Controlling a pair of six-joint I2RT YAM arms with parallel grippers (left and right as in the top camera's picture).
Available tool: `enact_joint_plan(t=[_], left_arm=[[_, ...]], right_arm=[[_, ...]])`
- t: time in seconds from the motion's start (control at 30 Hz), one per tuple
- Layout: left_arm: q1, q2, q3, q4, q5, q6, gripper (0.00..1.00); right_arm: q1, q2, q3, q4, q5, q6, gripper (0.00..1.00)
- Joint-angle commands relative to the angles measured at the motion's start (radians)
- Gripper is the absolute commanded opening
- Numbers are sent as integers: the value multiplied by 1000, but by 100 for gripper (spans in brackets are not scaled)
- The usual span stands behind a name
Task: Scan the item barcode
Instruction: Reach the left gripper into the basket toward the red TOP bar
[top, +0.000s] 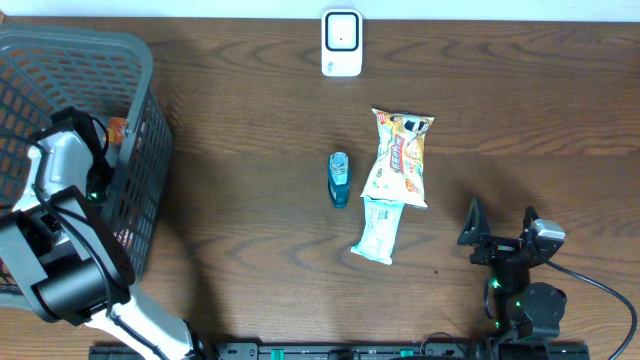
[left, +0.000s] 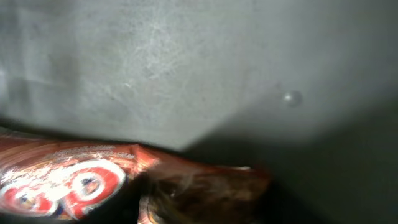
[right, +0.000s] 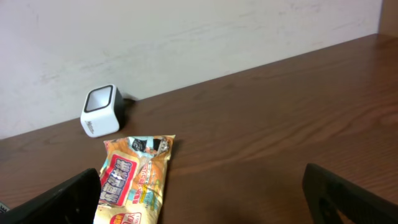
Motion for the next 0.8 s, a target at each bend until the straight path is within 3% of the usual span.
enact_joint_plan(t=[0.0,0.13,0.3,0.63,0.77], left_arm=[[5,52,-91,-14,-2,4,8],[8,40,-78,-23,-39,9,7],[34,-52,40,-58,-39,111,7],[53,-436,286,-53,-20,225,7],[53,-597,295,-6,71,225,7]], right_arm=[[5,-5,-1,-4,11,-8,99],[5,-5,-1,-4,11,-8,99],[5,-5,-1,-4,11,-8,99],[5,-5,-1,-4,11,-8,99],[5,-5,-1,-4,11,-8,99]])
